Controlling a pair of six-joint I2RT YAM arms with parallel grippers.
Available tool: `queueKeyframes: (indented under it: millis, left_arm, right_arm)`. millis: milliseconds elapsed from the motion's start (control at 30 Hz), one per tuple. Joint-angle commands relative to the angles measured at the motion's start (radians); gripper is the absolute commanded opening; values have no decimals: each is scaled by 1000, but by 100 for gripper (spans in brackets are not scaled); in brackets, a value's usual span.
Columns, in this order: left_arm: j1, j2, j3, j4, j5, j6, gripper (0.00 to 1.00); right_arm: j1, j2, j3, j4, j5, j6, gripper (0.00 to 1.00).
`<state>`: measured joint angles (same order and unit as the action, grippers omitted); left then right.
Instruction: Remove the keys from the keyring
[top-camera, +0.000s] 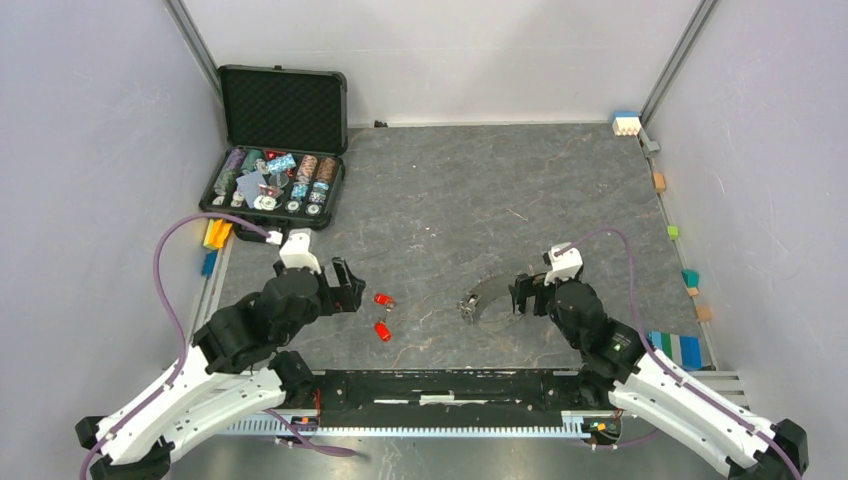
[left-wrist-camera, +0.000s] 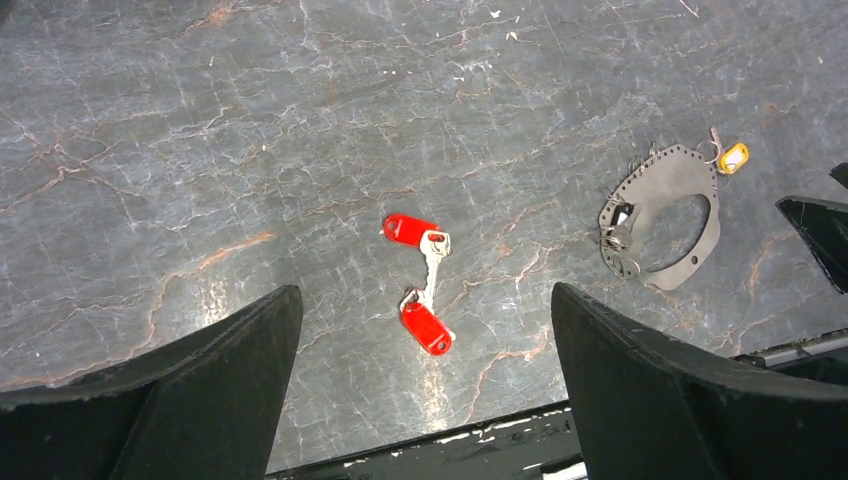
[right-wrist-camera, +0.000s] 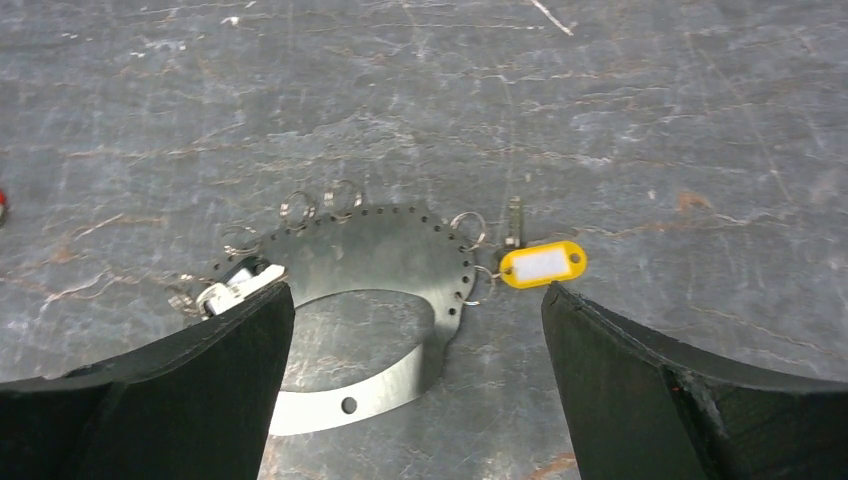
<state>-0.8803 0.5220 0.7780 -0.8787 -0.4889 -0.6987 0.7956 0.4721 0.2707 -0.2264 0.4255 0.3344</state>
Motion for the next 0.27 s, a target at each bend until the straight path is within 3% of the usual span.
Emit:
queueKeyframes:
  millis: [0, 233]
  left_arm:
    - [-2, 23, -5, 55, 10, 31, 100]
    - [-2, 40, 14, 2, -85, -14, 100]
  right_arm:
    - [0, 18, 14, -7, 117, -2, 98]
    - [-1, 82, 48, -42, 135, -2, 98]
